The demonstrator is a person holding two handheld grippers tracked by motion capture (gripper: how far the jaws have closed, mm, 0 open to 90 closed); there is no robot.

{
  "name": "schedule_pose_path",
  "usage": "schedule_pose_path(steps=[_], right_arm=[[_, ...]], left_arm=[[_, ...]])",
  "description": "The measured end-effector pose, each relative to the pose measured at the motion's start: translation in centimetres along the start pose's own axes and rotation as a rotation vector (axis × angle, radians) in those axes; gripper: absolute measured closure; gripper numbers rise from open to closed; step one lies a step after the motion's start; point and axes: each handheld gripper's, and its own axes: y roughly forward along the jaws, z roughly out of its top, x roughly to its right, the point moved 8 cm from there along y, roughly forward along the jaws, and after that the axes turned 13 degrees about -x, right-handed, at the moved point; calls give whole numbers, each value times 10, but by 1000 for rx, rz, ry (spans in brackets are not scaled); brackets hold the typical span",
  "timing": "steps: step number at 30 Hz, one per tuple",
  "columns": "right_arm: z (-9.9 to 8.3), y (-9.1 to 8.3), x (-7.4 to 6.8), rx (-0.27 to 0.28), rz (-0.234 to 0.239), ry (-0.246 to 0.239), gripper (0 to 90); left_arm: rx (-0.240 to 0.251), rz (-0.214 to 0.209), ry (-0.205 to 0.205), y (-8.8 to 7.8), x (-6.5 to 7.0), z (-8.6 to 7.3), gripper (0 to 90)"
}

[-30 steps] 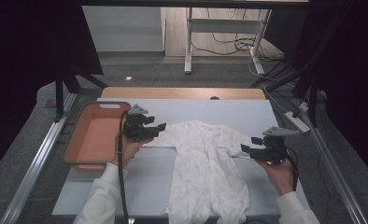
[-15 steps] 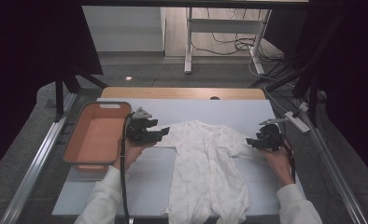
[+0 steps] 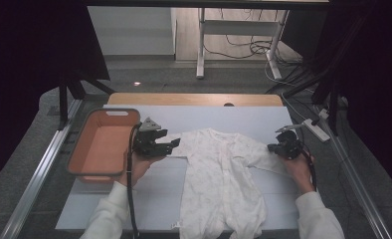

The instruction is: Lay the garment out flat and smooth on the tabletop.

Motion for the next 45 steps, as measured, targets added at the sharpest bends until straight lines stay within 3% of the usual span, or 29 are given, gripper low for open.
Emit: schedule_pose_path(steps=[6,10,13,15,20,26,28,34,39,45], right_arm=[[17,-14,21,81,-51,31,886],[23,-14,24,109,-58,36,858],[21,-12,27,108,-74,63,667],[20,-17,28,129,-54,98,580],[9,-46,30,221,-19,173,525],[-29,-63,30,212,-35,258,504],[-39,-64,28,202,-38,262,504],[-56,-54,21,138,-52,251,497],[-64,-37,14,65,-58,211,507],[-67,-25,10,13,-70,169,604]], left_arm=[[0,17,-8,-3,-1,-5,372],[-5,27,-10,-5,-1,-9,370],[0,29,-12,-7,-1,-10,369],[5,28,-11,-8,-1,-9,369],[3,16,-5,-5,-1,-7,367],[-6,-8,4,2,2,-3,362],[-5,-14,11,3,3,-1,362],[-5,-27,28,7,5,5,360],[-6,-30,29,9,5,7,359],[-2,-29,22,9,4,7,359]])
